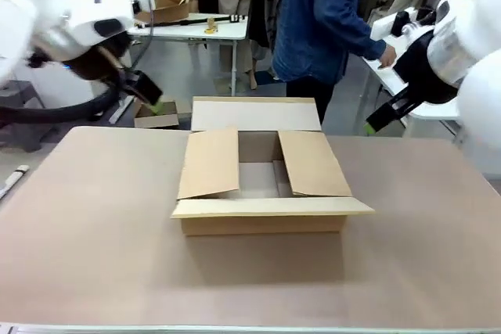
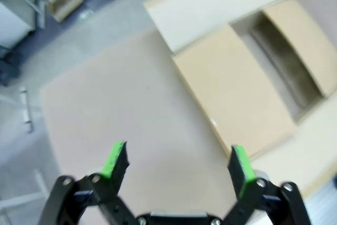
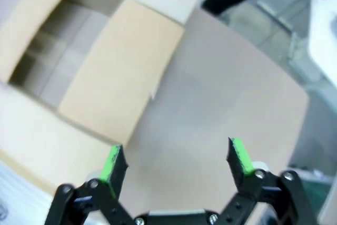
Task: Pack the gift set into the box.
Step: Place both hands on the side flaps of the Package Box and spread them outward.
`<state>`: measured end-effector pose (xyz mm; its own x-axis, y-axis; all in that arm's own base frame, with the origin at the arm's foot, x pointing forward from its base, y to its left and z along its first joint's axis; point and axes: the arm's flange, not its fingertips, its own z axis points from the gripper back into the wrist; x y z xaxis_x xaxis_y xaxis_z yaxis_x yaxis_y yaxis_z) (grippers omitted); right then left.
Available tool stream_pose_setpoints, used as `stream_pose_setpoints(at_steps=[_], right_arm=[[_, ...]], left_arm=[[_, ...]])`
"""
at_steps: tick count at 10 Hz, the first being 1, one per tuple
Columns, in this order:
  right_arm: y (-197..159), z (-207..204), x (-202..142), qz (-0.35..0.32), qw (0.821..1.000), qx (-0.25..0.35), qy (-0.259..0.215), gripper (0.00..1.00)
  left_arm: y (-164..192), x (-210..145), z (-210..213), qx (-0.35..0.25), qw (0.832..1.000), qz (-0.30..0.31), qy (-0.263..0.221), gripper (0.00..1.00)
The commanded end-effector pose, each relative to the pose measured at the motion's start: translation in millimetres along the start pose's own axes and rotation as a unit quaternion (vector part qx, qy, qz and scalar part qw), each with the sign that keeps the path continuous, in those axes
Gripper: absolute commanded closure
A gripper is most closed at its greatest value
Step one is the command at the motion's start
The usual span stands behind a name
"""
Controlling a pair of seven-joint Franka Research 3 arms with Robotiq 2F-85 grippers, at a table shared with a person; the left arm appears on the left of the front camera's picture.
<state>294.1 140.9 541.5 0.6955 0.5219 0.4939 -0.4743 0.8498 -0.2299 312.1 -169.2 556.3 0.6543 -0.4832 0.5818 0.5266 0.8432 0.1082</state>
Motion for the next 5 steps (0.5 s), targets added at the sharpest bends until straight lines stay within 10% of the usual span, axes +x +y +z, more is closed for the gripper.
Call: stream_pose_setpoints(at_steps=[1,2,3,4,5], right_arm=[[-10.2,20.7,-49.6,-0.070,0.990,-0.119,0.031,0.00],[-16.0,-10.6,-46.2,-0.108,0.977,-0.183,0.016,0.00],[-7.3,28.4,-16.4,-0.029,0.999,-0.040,0.015,0.00],[-18.8,39.8,-22.1,-0.067,0.993,-0.096,0.014,0.00],[-41.1,17.4,-32.3,-0.104,0.994,-0.006,0.020,0.00]], left_arm=[[-10.0,-30.7,-5.0,-0.083,0.994,-0.037,0.053,0.00],[-10.1,-32.2,-34.9,-0.090,0.992,-0.060,0.063,0.00],[-15.2,-11.0,11.7,-0.037,0.999,-0.011,0.022,0.00],[-15.2,-11.0,11.7,-0.037,0.999,-0.011,0.022,0.00],[-23.9,-15.5,-0.5,-0.067,0.996,-0.031,0.049,0.00]])
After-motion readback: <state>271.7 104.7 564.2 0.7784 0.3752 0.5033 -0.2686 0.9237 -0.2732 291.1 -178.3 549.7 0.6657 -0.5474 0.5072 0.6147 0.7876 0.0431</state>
